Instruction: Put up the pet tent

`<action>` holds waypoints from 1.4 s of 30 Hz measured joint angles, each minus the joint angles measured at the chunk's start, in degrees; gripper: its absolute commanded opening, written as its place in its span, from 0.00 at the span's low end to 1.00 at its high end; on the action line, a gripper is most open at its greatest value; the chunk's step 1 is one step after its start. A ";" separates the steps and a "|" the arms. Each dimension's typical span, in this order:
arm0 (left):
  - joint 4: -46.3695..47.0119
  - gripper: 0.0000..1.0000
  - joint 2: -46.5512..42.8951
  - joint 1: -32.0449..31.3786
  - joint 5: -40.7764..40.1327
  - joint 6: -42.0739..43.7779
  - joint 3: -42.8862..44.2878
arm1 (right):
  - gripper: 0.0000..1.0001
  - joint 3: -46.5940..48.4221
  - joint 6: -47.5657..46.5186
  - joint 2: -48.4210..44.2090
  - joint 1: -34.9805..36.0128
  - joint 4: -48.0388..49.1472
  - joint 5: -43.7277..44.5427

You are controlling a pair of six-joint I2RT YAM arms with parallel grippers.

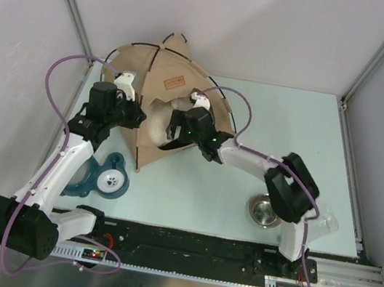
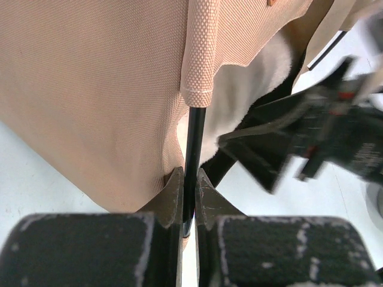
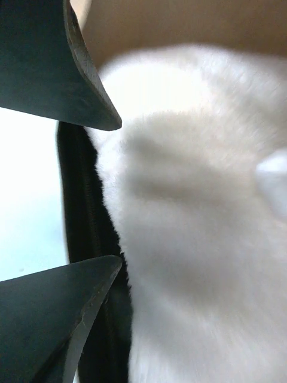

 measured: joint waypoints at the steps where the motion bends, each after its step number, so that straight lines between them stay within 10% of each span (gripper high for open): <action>1: 0.00 0.00 0.00 0.00 -0.02 0.00 0.00 | 0.92 -1.05 -0.55 -2.25 0.00 -0.52 0.59; 10: -0.02 0.04 -0.02 0.00 -0.39 0.00 0.00 | 0.77 -7.85 -4.68 -16.92 0.98 0.85 5.03; 21: -0.35 0.17 -0.57 0.00 -0.94 -0.50 0.00 | 0.37 -6.05 -7.08 -0.50 -1.68 7.26 7.34; 25: -0.39 0.29 -1.27 0.00 -1.51 -0.98 0.00 | 0.48 -2.25 -7.76 4.61 -3.41 5.97 7.32; 32: -0.42 0.88 -2.82 0.00 -0.81 -2.40 0.02 | 0.80 -3.17 -12.02 -7.02 -0.94 1.31 8.94; 42: -0.76 1.00 -9.53 -0.07 -0.98 -2.40 1.07 | 0.80 -3.19 -21.99 -33.07 -3.19 -2.84 5.20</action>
